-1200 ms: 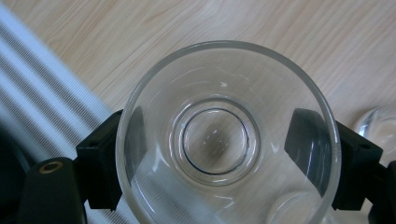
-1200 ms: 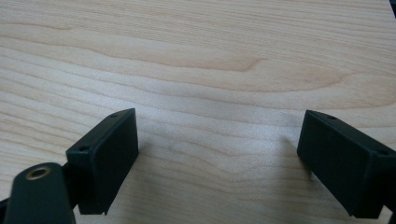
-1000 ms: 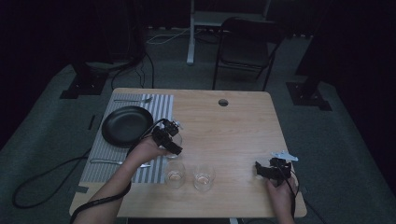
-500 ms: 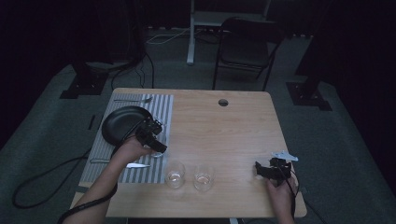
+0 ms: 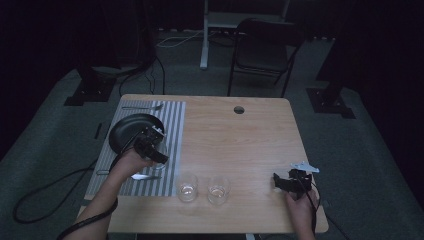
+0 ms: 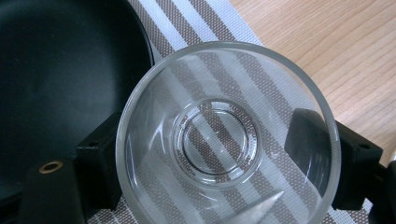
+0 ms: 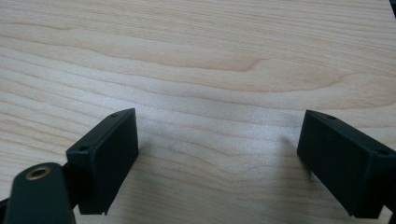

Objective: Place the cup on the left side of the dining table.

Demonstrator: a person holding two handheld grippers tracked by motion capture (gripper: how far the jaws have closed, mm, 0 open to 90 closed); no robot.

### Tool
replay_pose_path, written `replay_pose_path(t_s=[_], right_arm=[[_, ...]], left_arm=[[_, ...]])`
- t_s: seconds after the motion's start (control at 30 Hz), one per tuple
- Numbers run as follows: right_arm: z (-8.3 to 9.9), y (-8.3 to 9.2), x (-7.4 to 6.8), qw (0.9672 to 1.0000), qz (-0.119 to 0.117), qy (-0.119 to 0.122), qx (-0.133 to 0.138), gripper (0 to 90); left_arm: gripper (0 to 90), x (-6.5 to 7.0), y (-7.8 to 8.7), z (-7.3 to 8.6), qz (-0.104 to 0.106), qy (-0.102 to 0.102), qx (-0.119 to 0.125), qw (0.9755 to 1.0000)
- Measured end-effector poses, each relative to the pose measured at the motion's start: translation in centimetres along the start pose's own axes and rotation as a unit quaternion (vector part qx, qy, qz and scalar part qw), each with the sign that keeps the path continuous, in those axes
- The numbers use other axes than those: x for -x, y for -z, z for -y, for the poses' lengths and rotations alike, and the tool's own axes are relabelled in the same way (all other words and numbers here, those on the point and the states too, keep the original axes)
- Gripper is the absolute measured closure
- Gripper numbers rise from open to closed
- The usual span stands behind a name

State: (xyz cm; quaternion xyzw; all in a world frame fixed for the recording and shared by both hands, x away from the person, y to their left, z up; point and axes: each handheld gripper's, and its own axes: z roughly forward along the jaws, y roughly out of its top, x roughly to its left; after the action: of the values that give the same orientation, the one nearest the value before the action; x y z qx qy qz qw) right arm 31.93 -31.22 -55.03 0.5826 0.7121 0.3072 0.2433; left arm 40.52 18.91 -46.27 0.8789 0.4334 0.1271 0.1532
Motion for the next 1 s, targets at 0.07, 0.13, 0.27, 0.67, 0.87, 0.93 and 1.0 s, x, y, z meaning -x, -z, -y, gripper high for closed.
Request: replay_pose_path(t_s=[0.07, 0.13, 0.27, 0.67, 0.87, 0.93, 1.0], right_arm=[[0.0, 0.0, 0.0, 1.0, 0.0, 0.0, 0.0, 12.2], [0.0, 0.0, 0.0, 1.0, 0.0, 0.0, 0.0, 12.2], [0.0, 0.0, 0.0, 1.0, 0.0, 0.0, 0.0, 12.2], [0.0, 0.0, 0.0, 1.0, 0.0, 0.0, 0.0, 12.2], [0.0, 0.0, 0.0, 1.0, 0.0, 0.0, 0.0, 12.2], [0.0, 0.0, 0.0, 1.0, 0.0, 0.001, 0.0, 12.2], [0.0, 0.0, 0.0, 1.0, 0.0, 0.001, 0.0, 12.2]], left_arm=[[18.4, -0.3, -0.6, 0.3, 0.007, 0.016, 0.008, 0.9998], [18.4, -0.3, -0.7, 0.6, 0.008, 0.016, 0.019, 0.9997], [18.0, -0.4, -0.7, 1.0, 0.013, 0.027, 0.035, 0.999], [8.6, 0.5, -0.1, 1.9, -0.032, 0.025, 0.09, 0.9951], [0.0, 0.5, -0.2, 2.5, -0.037, 0.042, 0.099, 0.9935], [0.0, 0.5, -0.3, 2.8, -0.035, 0.04, 0.102, 0.9934], [0.1, 0.7, -0.4, 3.0, -0.035, 0.041, 0.106, 0.9929]])
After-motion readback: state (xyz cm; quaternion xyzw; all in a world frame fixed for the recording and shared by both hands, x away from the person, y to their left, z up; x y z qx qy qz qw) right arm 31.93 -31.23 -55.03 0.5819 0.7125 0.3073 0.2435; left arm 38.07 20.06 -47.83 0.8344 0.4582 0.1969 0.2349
